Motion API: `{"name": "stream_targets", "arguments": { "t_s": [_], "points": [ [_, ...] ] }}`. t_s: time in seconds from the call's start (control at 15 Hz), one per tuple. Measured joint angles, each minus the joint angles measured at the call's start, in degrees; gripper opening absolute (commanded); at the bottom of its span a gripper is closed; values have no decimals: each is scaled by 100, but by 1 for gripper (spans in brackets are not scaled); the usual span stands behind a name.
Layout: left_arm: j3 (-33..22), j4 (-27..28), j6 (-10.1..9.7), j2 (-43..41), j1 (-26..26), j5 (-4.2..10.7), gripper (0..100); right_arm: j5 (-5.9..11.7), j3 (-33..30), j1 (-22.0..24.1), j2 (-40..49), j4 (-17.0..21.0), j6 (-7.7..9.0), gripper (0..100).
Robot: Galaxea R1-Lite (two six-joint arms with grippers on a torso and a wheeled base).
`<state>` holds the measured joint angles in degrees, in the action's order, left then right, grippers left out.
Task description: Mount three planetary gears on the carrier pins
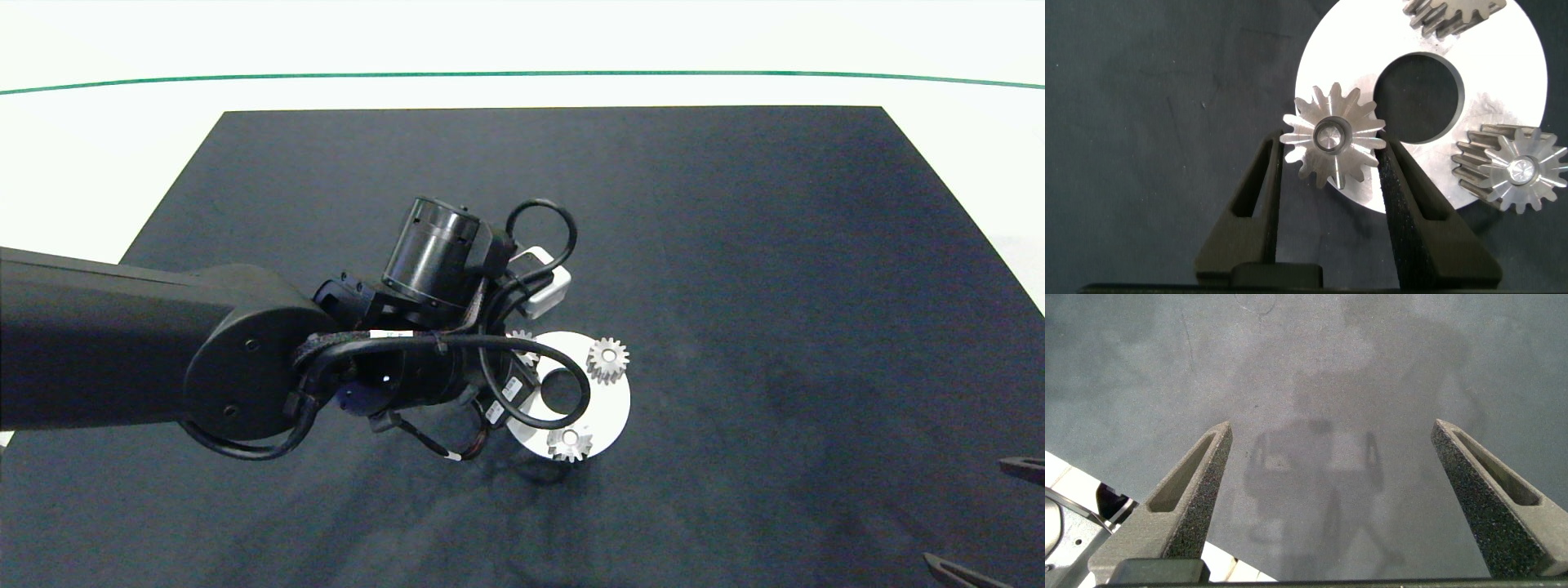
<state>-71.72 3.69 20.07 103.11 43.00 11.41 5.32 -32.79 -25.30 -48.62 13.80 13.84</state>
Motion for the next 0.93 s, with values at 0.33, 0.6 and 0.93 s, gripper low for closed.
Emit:
{"name": "stream_targets", "arguments": {
  "t_s": [0.33, 0.6, 0.93],
  "points": [
    [59, -4, -12, -2, -26, -1, 0, 0, 2, 0, 0, 0, 151, 100],
    [39, -32, -41, 0, -24, 0, 100, 2, 0, 0, 0, 2, 0, 100],
    [41, -45, -39, 0, -37, -6, 100, 0, 0, 0, 0, 2, 2, 100]
  ]
}}
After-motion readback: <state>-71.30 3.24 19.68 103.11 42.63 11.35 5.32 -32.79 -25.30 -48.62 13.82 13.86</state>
